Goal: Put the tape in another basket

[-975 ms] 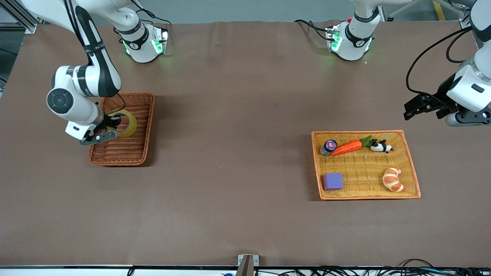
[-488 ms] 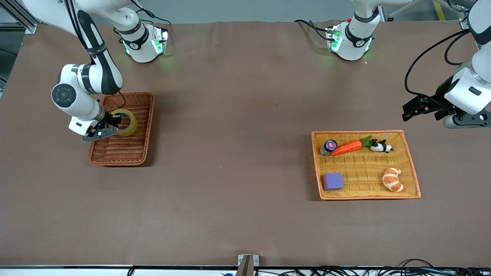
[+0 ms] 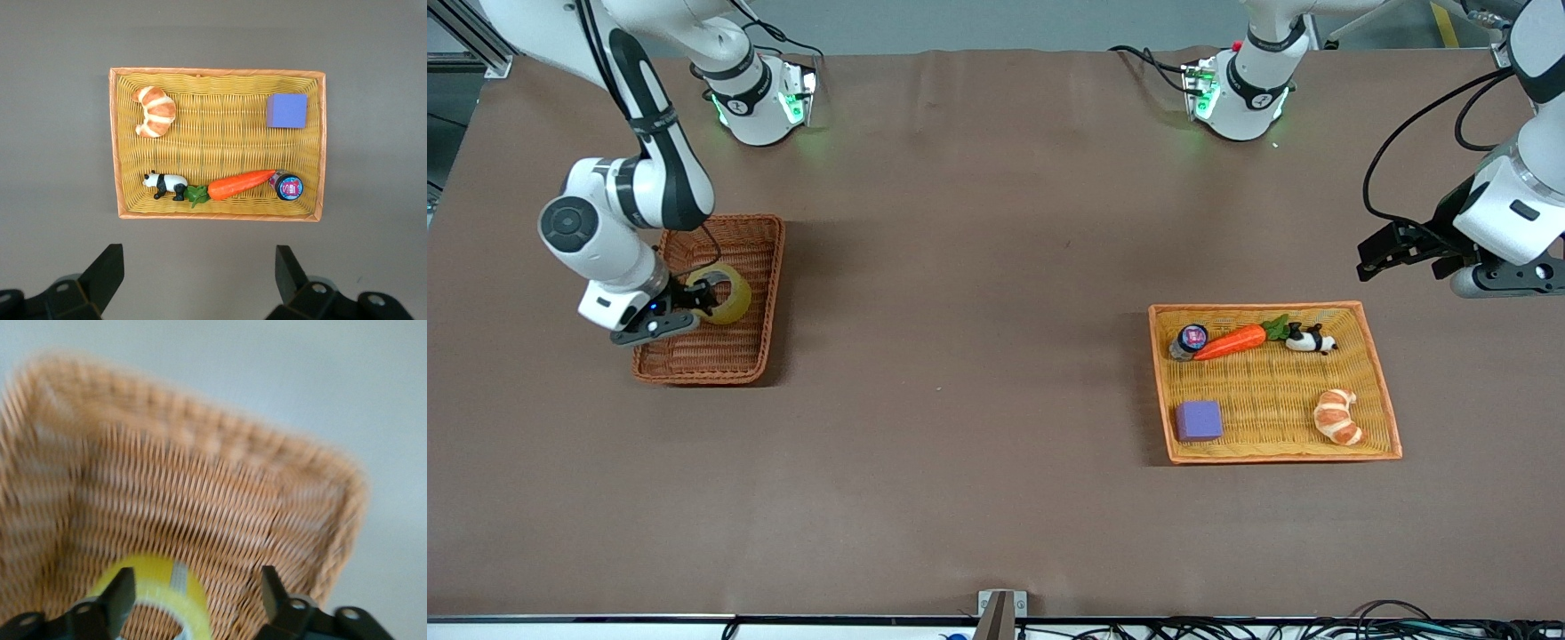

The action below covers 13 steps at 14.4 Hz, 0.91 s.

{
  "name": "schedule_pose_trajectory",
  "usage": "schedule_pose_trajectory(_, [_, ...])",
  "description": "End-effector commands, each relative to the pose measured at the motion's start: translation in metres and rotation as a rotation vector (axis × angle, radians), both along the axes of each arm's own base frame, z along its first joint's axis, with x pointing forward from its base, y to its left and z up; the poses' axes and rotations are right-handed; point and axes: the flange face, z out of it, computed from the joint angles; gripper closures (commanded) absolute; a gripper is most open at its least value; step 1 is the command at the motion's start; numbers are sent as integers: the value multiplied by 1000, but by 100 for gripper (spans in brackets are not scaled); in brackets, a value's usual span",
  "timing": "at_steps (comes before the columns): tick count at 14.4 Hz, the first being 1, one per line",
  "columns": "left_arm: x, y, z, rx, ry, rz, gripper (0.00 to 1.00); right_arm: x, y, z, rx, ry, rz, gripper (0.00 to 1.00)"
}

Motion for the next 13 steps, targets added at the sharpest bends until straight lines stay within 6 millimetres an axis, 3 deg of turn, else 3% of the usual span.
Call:
schedule_pose_trajectory(1, [4, 1, 4, 23, -13, -4, 0, 47, 5, 74, 14, -30, -8, 0])
schedule_pose_trajectory(3, [5, 3, 4, 23, -15, -3, 0, 69, 0, 117, 6, -64, -37, 0])
schedule_pose_trajectory(4, [5, 3, 4, 23, -15, -3, 0, 75, -11, 136, 7, -90, -55, 0])
schedule_pose_trajectory(7, [5, 3, 4, 23, -15, -3, 0, 82, -27, 205, 36, -86, -132, 0])
schedule_pose_trajectory(9, [5, 2, 4, 23, -15, -4, 0, 68, -29, 259, 51, -75, -264, 0])
schedule_pose_trajectory(13, [5, 3, 4, 25, -15, -3, 0, 33, -35, 341, 65, -44, -340, 0])
